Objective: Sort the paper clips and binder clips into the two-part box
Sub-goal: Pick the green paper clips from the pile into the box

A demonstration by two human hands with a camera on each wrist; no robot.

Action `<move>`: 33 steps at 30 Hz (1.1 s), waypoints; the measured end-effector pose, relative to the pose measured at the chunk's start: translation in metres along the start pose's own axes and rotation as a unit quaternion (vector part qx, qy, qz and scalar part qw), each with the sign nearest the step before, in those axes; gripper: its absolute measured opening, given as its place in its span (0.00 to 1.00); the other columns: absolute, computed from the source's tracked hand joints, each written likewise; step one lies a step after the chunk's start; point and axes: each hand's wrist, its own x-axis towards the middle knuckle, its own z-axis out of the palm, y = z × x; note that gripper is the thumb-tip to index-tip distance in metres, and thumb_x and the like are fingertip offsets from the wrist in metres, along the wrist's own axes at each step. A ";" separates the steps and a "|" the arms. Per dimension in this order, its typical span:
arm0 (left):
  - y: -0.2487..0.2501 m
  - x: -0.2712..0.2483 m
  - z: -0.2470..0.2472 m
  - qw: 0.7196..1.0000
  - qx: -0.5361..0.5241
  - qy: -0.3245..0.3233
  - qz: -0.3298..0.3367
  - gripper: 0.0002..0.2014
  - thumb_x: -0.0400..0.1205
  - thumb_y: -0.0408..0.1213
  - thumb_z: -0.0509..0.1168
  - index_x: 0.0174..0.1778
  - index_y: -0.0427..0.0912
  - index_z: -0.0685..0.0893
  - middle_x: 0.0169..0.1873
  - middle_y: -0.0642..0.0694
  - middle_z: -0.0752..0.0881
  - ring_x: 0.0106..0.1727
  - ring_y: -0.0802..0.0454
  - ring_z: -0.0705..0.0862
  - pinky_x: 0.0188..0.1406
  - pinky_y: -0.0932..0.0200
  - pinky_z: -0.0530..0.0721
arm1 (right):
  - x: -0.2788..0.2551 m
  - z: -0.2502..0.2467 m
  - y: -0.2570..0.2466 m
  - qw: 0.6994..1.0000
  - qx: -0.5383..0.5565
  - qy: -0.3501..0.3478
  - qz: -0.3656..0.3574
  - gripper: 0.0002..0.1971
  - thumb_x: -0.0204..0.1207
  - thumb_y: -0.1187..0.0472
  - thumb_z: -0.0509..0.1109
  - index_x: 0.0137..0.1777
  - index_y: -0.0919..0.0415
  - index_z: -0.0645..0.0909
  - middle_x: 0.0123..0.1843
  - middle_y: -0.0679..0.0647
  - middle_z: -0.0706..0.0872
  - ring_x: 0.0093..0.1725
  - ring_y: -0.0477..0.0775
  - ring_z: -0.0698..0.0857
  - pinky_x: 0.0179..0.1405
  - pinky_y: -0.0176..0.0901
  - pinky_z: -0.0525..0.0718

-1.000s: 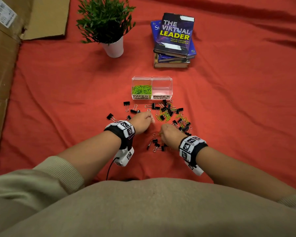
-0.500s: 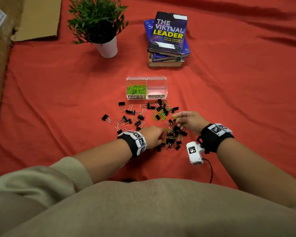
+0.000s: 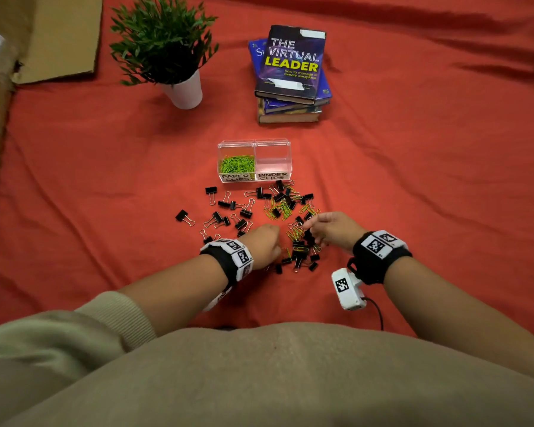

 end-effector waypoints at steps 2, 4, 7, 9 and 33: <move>-0.007 0.000 -0.006 0.999 -0.042 0.012 -0.016 0.08 0.81 0.35 0.58 0.53 0.37 0.76 0.51 0.39 0.81 0.53 0.42 0.81 0.50 0.52 0.78 | -0.001 0.003 0.001 0.987 -0.151 0.023 -0.042 0.05 0.78 0.65 0.67 0.45 0.62 0.84 0.36 0.51 0.83 0.30 0.44 0.77 0.27 0.31 0.76; -0.011 -0.001 -0.012 0.996 -0.079 0.017 -0.034 0.04 0.81 0.33 0.58 0.49 0.40 0.76 0.45 0.43 0.81 0.47 0.45 0.81 0.44 0.54 0.78 | -0.001 0.011 0.002 0.958 -0.272 0.030 -0.088 0.04 0.75 0.65 0.67 0.44 0.64 0.83 0.42 0.53 0.87 0.36 0.46 0.81 0.35 0.36 0.82; -0.009 -0.001 -0.018 0.989 -0.141 0.023 -0.043 0.05 0.81 0.31 0.58 0.50 0.42 0.76 0.38 0.49 0.80 0.40 0.49 0.79 0.39 0.58 0.76 | -0.002 0.021 0.005 0.902 -0.414 0.018 -0.122 0.05 0.73 0.65 0.67 0.45 0.63 0.82 0.49 0.57 0.87 0.46 0.54 0.84 0.49 0.49 0.85; -0.005 0.000 -0.018 0.983 -0.175 0.028 -0.051 0.08 0.82 0.31 0.56 0.54 0.42 0.78 0.37 0.51 0.80 0.36 0.51 0.78 0.35 0.58 0.75 | -0.002 0.027 0.007 0.875 -0.466 0.008 -0.129 0.08 0.73 0.62 0.68 0.50 0.63 0.81 0.54 0.58 0.82 0.51 0.58 0.83 0.52 0.52 0.84; 0.023 0.002 -0.003 0.991 -0.134 -0.003 -0.021 0.10 0.84 0.35 0.54 0.53 0.39 0.79 0.48 0.41 0.85 0.47 0.44 0.83 0.44 0.54 0.79 | 0.008 0.002 -0.010 1.000 0.003 0.028 -0.005 0.15 0.80 0.69 0.53 0.39 0.60 0.80 0.30 0.53 0.78 0.25 0.49 0.75 0.24 0.39 0.73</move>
